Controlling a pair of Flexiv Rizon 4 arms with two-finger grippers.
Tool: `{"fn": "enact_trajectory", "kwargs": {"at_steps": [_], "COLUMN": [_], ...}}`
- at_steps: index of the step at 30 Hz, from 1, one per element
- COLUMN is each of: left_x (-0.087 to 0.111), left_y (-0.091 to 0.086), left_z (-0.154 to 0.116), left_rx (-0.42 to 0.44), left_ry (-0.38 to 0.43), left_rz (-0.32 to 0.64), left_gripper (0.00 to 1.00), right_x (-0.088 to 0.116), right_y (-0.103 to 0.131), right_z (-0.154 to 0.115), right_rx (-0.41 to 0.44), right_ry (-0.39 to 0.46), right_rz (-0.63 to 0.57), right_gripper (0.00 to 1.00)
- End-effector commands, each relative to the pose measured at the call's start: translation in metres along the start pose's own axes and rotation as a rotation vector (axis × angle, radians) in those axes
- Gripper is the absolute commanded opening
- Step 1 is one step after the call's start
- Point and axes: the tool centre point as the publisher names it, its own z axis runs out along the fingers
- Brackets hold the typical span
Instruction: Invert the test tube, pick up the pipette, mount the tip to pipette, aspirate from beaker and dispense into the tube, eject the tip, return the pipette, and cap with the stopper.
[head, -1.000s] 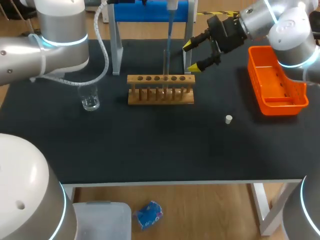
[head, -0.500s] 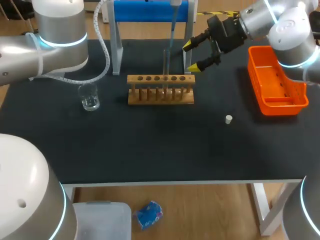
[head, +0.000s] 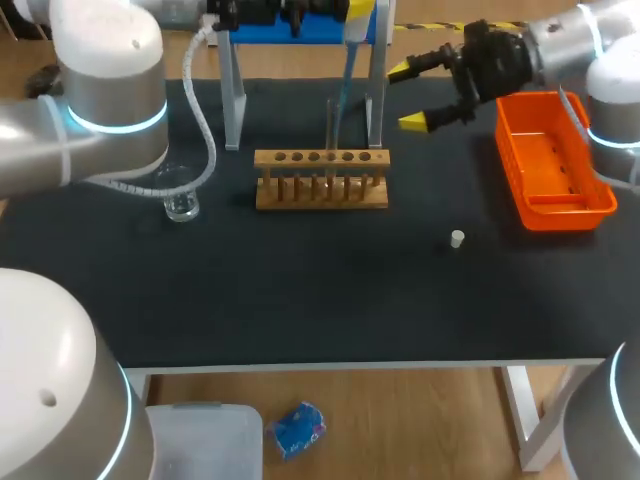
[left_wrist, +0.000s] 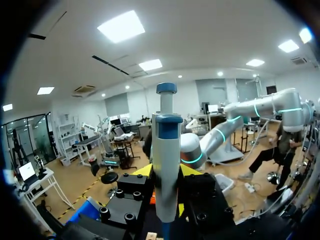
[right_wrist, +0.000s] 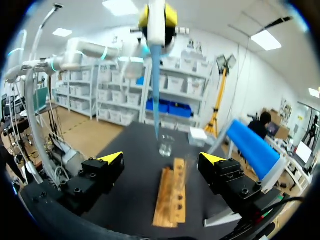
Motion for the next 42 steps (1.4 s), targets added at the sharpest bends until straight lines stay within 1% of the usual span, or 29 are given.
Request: {"fn": "enact_trajectory", "kwargs": {"at_steps": [1,3,5,8,10,12,13,14,33,38,42], "left_x": [0.024,0.032,0.041,0.054,0.062,0.072,0.077,0.08,0.08,0.086,0.088], "left_y": [0.017,0.024,0.031,0.039,0.045,0.051,0.055,0.058,0.058,0.083,0.092], "left_z": [-0.002,-0.002,-0.001,-0.001,0.0,0.002,0.003,0.004,0.004,0.005,0.005], "left_rx": [0.015,0.017,0.0,0.003,0.009,-0.007,0.0,-0.005,-0.005,0.026,0.038], "left_ry": [-0.045,-0.044,-0.048,-0.051,-0.038,-0.025,-0.016,-0.016,-0.016,-0.03,-0.037], "left_rz": [0.006,0.002,0.016,0.031,0.033,0.041,0.034,0.03,0.03,0.0,-0.014], "left_gripper": [0.0,0.0,0.0,0.0,0.0,0.0,0.0,0.0,0.0,0.0,0.0], "right_x": [0.045,0.056,0.068,0.083,0.094,0.102,0.106,0.11,0.11,0.111,0.113], "right_y": [0.017,0.024,0.03,0.037,0.041,0.044,0.046,0.049,0.049,0.047,0.049], "right_z": [-0.013,-0.014,-0.014,-0.012,-0.009,-0.007,-0.005,-0.004,-0.004,0.0,0.003], "right_rx": [-0.05,-0.064,-0.093,-0.133,-0.143,-0.197,-0.217,-0.221,-0.221,-0.292,-0.314], "right_ry": [-0.054,-0.053,-0.049,-0.05,-0.05,-0.051,-0.045,-0.038,-0.038,-0.013,-0.017], "right_rz": [-0.015,-0.014,-0.012,0.005,0.011,0.03,0.036,0.036,0.036,0.077,0.105], "right_gripper": [1.0,1.0,1.0,1.0,1.0,1.0,1.0,1.0,1.0,1.0,1.0]}}
